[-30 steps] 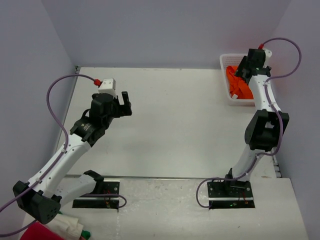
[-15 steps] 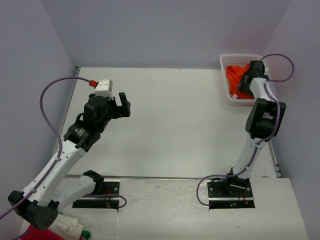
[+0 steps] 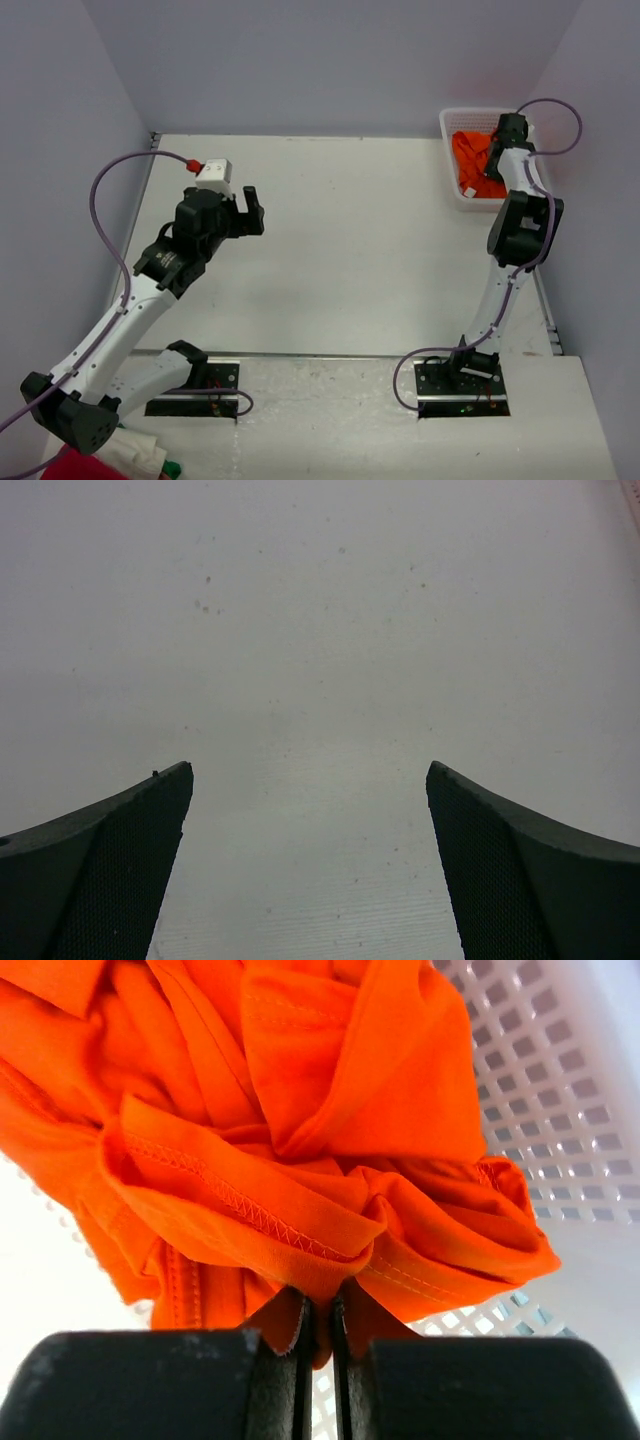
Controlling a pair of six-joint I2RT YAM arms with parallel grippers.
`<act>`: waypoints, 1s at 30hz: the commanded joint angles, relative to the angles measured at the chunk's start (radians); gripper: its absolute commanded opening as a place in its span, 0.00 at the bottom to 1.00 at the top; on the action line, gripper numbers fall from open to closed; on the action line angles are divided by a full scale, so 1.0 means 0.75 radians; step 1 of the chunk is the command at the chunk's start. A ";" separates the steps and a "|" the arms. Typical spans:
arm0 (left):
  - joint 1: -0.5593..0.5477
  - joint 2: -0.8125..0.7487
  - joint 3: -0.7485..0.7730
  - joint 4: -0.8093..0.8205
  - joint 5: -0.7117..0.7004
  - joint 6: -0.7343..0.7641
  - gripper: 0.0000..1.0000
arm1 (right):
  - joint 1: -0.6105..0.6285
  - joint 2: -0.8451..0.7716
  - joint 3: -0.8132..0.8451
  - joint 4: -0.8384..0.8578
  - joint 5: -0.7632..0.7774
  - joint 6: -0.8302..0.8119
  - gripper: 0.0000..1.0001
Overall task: Fold and stack the t-shirts
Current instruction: Grab crumpled tshirt from bin with the right arm, then flatten out the tshirt
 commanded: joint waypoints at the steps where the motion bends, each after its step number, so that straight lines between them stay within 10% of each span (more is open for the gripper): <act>1: -0.003 0.021 -0.002 0.022 0.048 0.014 0.98 | 0.032 -0.133 0.038 0.139 -0.050 -0.015 0.00; 18: -0.007 0.211 0.030 0.018 0.042 -0.037 0.98 | 0.523 -0.593 0.662 0.187 -0.040 -0.438 0.00; 30: -0.005 0.214 0.120 -0.035 0.063 -0.074 0.98 | 1.126 -0.990 0.521 0.126 0.015 -0.671 0.00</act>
